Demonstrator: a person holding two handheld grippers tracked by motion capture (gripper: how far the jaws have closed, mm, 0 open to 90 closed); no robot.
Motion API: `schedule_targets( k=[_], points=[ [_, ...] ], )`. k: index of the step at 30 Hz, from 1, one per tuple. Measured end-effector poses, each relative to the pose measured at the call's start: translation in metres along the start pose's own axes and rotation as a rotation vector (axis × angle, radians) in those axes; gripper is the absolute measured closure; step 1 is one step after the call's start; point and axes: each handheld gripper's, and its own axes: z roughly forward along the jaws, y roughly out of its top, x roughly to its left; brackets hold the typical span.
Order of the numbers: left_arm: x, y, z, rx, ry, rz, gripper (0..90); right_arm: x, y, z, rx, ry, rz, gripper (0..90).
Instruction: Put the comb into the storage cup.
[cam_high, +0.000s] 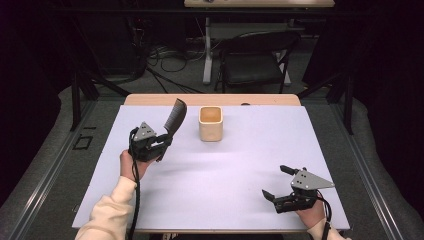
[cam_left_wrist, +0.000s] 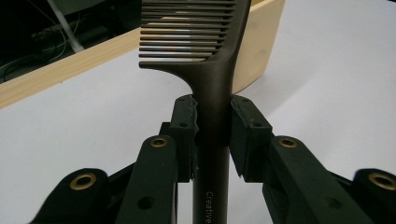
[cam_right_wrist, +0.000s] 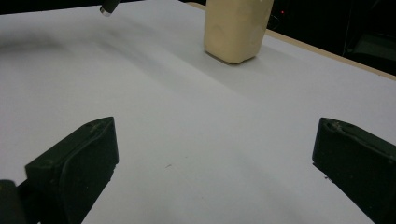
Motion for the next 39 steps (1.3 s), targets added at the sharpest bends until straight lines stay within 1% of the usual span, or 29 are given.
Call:
schedule_targets(
  k=[9, 15, 19, 21, 26, 27, 30, 34, 36, 39],
  points=[
    [-0.002, 0.005, 0.007, -0.012, -0.001, 0.001, 72.5, 0.0, 0.0, 0.0, -0.004, -0.001, -0.002, 0.0],
    [-0.005, 0.007, 0.012, -0.017, 0.0, 0.01, 72.5, 0.0, 0.0, -0.001, -0.006, -0.001, -0.004, 0.0],
    [-0.005, 0.01, 0.015, -0.026, -0.007, 0.005, 72.5, 0.0, 0.0, -0.001, -0.013, -0.002, -0.003, 0.0],
    [-0.006, 0.012, 0.016, -0.038, -0.013, 0.0, 72.5, 0.0, 0.0, -0.002, -0.007, -0.004, -0.001, 0.0],
    [-0.007, 0.013, 0.018, -0.035, -0.016, 0.006, 72.5, -0.001, 0.0, -0.002, -0.008, -0.006, 0.006, 0.0],
    [-0.007, 0.014, 0.019, -0.039, -0.015, -0.001, 72.5, -0.001, -0.001, -0.002, -0.005, -0.007, 0.009, 0.0],
    [-0.006, 0.015, 0.019, -0.041, -0.014, -0.001, 72.5, -0.002, -0.001, -0.003, -0.015, -0.007, 0.008, 0.0],
    [-0.007, 0.019, 0.019, -0.049, -0.016, -0.002, 72.5, -0.001, -0.001, -0.004, -0.009, -0.009, 0.007, 0.0],
    [-0.006, 0.021, 0.02, -0.046, -0.018, 0.005, 72.5, -0.002, -0.001, -0.004, -0.01, -0.008, 0.007, 0.0],
    [-0.006, 0.021, 0.02, -0.049, -0.016, 0.001, 72.5, -0.002, -0.001, -0.003, -0.014, -0.007, 0.009, 0.0]
  ],
)
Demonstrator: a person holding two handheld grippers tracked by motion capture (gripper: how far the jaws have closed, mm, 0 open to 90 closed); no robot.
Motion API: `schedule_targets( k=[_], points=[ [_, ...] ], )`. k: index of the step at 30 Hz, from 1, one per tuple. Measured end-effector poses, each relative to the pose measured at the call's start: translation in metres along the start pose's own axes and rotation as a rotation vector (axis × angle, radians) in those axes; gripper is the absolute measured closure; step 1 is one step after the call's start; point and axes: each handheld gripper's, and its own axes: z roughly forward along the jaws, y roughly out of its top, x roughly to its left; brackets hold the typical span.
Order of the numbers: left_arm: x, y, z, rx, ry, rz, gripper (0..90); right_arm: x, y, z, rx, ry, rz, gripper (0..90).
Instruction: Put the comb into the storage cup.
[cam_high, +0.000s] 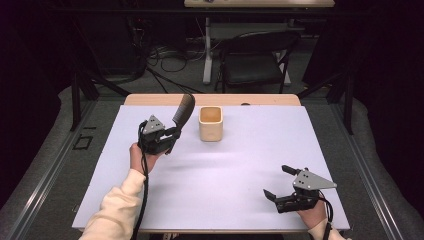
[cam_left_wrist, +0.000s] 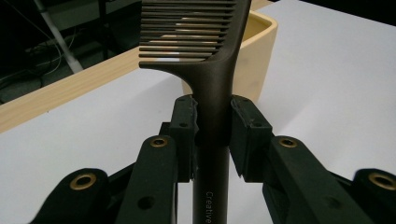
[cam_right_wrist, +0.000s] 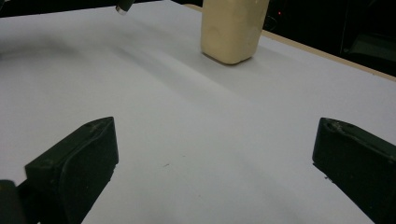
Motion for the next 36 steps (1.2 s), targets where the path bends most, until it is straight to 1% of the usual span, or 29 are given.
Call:
schedule_targets(
  k=[7, 9, 18, 24, 30, 36],
  points=[
    [0.0, 0.004, 0.002, -0.008, 0.0, -0.006, 72.5, 0.0, 0.0, 0.0, 0.005, 0.0, -0.001, 0.0],
    [0.001, 0.006, 0.003, -0.007, 0.0, -0.001, 72.5, 0.001, 0.0, 0.0, 0.008, 0.001, -0.002, 0.0],
    [0.001, 0.009, 0.008, -0.009, 0.007, -0.005, 72.5, 0.0, 0.0, 0.0, 0.002, 0.001, -0.004, 0.0],
    [0.003, 0.011, 0.01, -0.015, 0.009, -0.016, 72.5, 0.0, 0.0, 0.0, 0.008, 0.002, -0.003, 0.0],
    [0.003, 0.013, 0.012, -0.019, 0.012, -0.013, 72.4, 0.0, 0.0, 0.0, 0.002, 0.002, -0.003, 0.0],
    [0.003, 0.016, 0.014, -0.02, 0.015, -0.013, 72.4, 0.0, 0.0, 0.0, 0.009, 0.003, -0.001, 0.0]
  ],
)
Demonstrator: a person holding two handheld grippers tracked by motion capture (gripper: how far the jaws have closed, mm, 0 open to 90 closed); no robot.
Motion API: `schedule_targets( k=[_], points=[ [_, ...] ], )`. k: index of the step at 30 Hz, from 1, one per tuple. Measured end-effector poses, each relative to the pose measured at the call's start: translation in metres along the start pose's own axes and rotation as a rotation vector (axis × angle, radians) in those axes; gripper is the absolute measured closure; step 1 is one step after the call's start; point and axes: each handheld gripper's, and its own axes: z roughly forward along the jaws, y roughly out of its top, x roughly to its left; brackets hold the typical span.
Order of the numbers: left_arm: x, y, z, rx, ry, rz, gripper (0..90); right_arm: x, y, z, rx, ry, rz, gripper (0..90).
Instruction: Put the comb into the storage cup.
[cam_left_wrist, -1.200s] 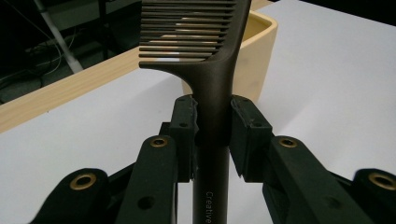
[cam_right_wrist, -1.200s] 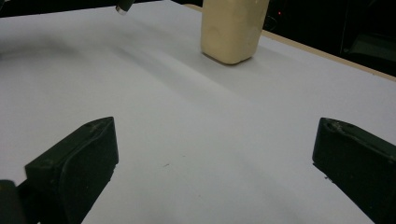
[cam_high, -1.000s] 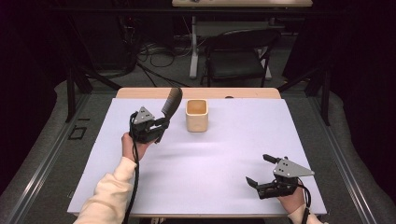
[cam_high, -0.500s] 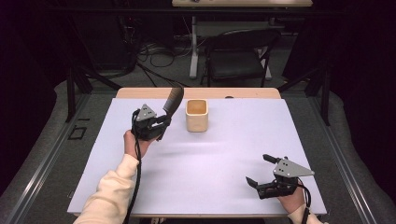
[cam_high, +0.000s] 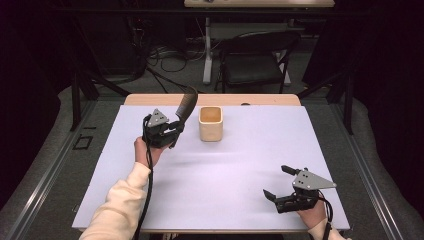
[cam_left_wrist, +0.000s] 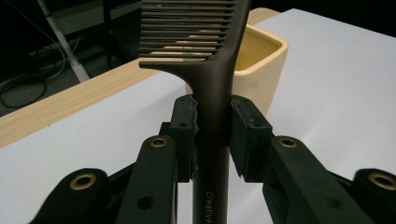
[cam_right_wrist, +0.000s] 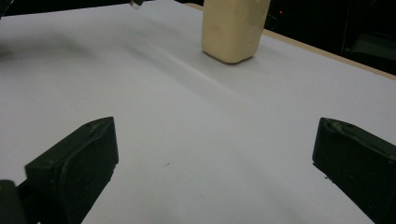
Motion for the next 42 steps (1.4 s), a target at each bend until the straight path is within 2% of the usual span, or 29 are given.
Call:
schedule_targets(
  k=[12, 42],
  points=[
    [-0.004, 0.012, 0.006, -0.009, -0.005, 0.008, 72.4, 0.0, 0.0, 0.0, -0.003, 0.002, 0.0, 0.0],
    [0.0, 0.025, 0.014, -0.021, -0.007, -0.002, 72.5, -0.001, 0.0, 0.0, 0.001, -0.001, 0.001, 0.0]
  ],
)
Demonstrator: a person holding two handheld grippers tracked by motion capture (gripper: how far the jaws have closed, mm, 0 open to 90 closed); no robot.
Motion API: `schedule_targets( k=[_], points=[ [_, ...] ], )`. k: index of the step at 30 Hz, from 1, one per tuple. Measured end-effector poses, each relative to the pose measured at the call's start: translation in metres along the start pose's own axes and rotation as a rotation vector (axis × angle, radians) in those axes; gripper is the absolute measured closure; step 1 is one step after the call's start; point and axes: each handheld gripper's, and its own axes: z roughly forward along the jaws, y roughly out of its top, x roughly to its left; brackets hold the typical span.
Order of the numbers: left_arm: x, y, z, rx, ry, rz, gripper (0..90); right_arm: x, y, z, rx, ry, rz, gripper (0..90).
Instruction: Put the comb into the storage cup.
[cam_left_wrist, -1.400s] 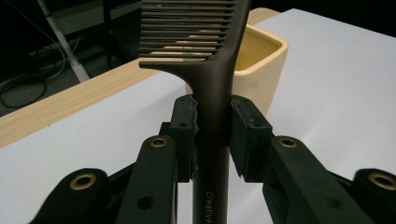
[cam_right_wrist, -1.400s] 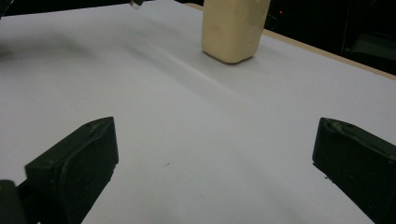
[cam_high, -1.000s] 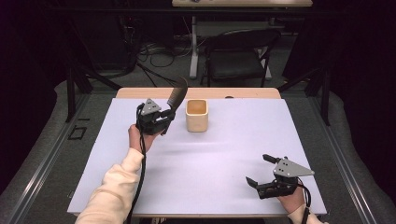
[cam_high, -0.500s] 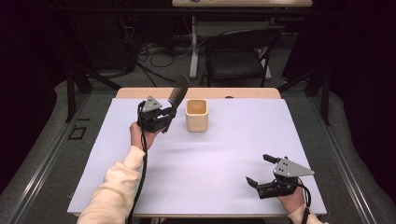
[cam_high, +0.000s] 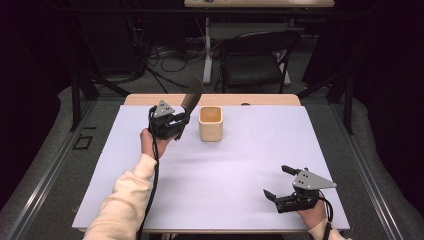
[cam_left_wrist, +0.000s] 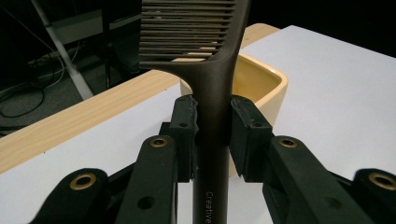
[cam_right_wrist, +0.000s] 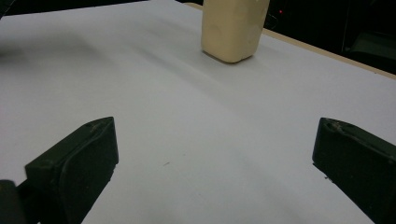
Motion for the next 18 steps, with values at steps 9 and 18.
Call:
schedule_targets(
  k=[9, 18],
  points=[
    [0.002, 0.007, -0.001, -0.018, 0.008, -0.003, 72.5, 0.0, 0.0, 0.0, -0.004, -0.001, 0.001, 0.0],
    [0.002, 0.013, 0.004, -0.019, 0.01, 0.0, 72.5, 0.0, 0.0, 0.0, -0.003, -0.003, 0.004, 0.0]
  ],
)
